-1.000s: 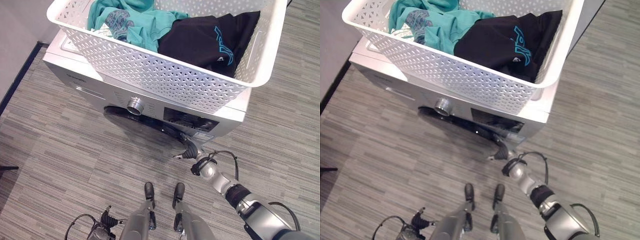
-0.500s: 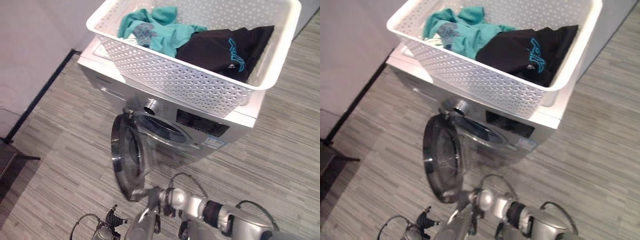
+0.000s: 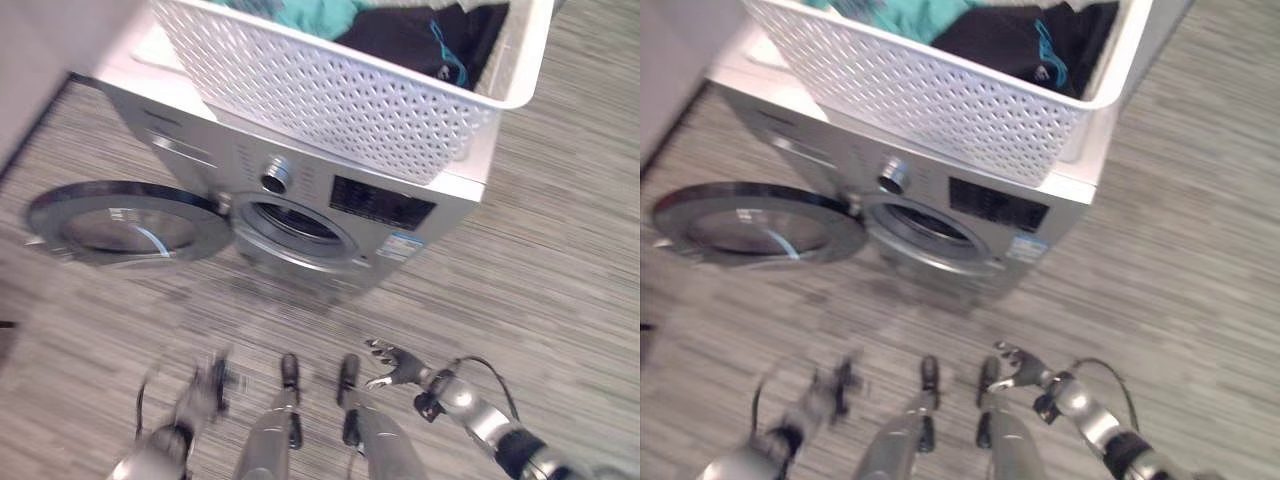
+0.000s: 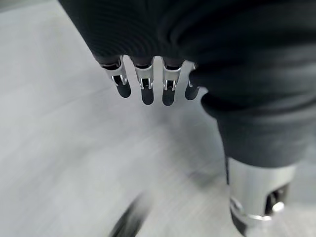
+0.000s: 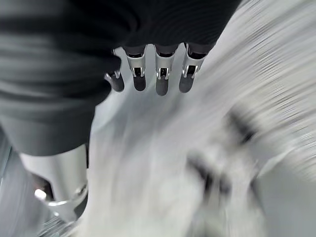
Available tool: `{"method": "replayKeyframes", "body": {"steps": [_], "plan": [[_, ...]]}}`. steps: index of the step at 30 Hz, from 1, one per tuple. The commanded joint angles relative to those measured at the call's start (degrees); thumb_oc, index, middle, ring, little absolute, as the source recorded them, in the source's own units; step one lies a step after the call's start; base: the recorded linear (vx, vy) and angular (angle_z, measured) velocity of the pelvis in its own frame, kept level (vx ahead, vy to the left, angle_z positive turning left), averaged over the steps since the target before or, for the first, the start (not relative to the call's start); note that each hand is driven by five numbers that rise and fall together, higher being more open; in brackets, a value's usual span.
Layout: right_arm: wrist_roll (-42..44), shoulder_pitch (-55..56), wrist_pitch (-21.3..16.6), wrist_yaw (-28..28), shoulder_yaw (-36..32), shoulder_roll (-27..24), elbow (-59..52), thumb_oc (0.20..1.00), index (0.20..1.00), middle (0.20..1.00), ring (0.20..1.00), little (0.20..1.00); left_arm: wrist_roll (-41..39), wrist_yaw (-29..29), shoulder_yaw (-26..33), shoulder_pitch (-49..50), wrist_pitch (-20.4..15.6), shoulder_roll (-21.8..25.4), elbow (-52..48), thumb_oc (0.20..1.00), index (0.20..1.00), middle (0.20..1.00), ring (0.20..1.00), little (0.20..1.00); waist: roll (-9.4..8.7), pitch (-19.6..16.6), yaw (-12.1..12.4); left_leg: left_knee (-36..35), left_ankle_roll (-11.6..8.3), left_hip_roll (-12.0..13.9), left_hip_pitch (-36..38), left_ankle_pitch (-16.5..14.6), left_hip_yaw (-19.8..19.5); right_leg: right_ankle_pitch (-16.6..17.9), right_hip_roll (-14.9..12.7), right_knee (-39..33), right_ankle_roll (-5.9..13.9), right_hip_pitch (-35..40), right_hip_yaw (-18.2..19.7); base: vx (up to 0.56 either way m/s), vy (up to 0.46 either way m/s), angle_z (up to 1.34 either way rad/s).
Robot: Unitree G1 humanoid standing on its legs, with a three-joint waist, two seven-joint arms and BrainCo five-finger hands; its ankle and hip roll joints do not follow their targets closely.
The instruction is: Grab the laundry basket,head to the washer,open it,put in the laundry and shut it.
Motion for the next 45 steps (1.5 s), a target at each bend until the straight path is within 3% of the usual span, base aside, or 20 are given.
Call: {"method": "replayKeyframes", "body": {"steps": [1,4,6,17,26,33,45], "plan": [[1.78,0.73,-0.53,-0.34,-0.22,2.74,0.79,1.0,1.0,1.0,1.0,1.0,3.09,1.11,0.16,2.64,0.92,4.15,3.23,1.0,1.0,1.0,1.0,1.0,-0.85,1.71,0.27,-3.07,-5.66,-1.71,2.5,0.68,0.0,7.91,-4.38,-8.33,4.03,8.55,3.99,0.04,0.114,-0.97],[3.52,3.42,-0.05,0.49,-5.1,2.09,4.68,1.0,1.0,1.0,1.0,1.0,7.27,-1.65,-1.52,-2.7,2.91,11.68,7.77,1.0,1.0,1.0,1.0,1.0,-1.5,1.64,-2.49,-3.07,-5.52,-1.39,1.91,0.35,2.0,9.41,-4.43,-8.33,4.56,6.45,5.58,0.04,0.09,-0.5],[4.9,4.99,0.76,1.65,-7.39,2.59,4.68,1.0,1.0,1.0,1.0,1.0,5.49,-4.52,2.46,-0.92,4.3,15.4,11.65,1.0,1.0,1.0,1.0,1.0,-1.85,1.07,-3.17,-3.07,-5.52,-1.02,1.65,0.2,3.17,9.88,-4.18,-8.33,4.74,5.4,6.14,0.05,0.047,-0.25],[6.0,9.53,1.41,6.16,-7.97,1.6,-0.11,1.0,1.0,1.0,1.0,1.0,9.04,-8.81,13.14,16.26,5.09,22.15,15.46,1.0,1.0,1.0,1.0,1.0,-2.23,-1.68,-1.77,-3.07,-5.86,-0.09,2.37,-0.06,3.49,7.96,-2.95,-8.33,4.01,5.18,6.11,0.02,-0.029,-0.12],[6.64,12.74,0.03,6.26,-7.88,2.4,-0.72,1.0,1.0,1.0,1.0,1.0,9.16,-5.26,15.68,19.39,3.58,20.06,15.06,1.0,1.0,1.0,1.0,1.0,-2.79,-4.39,-1.55,-3.07,-6.43,-0.05,3.27,0.04,1.92,6.36,-2.55,-8.33,3.26,6.69,5.29,0.01,-0.064,0.08],[5.29,13.98,-0.19,5.83,-7.33,3.73,1.66,1.0,1.0,1.0,1.0,1.0,9.55,-4.77,15.17,21.73,2.62,15.36,15.11,1.0,1.0,1.0,1.0,1.0,-1.52,-7.19,-1.15,-3.07,-6.78,-0.12,6.14,-0.4,2.09,5.49,-2.98,-8.33,3.19,9.12,5.69,0.03,-0.007,0.11],[1.64,15.3,0.63,4.55,-9.1,3.13,4.13,1.0,1.0,1.0,1.0,1.0,11.32,-4.69,15.75,21.28,3.56,14.77,16.29,1.0,1.0,1.0,1.0,1.0,-0.56,-11.19,-2.62,-3.07,-6.88,0.05,7.3,-0.68,3.59,5.59,-2.77,-8.33,3.28,9.22,6.87,0.01,0.004,-0.05]]}}
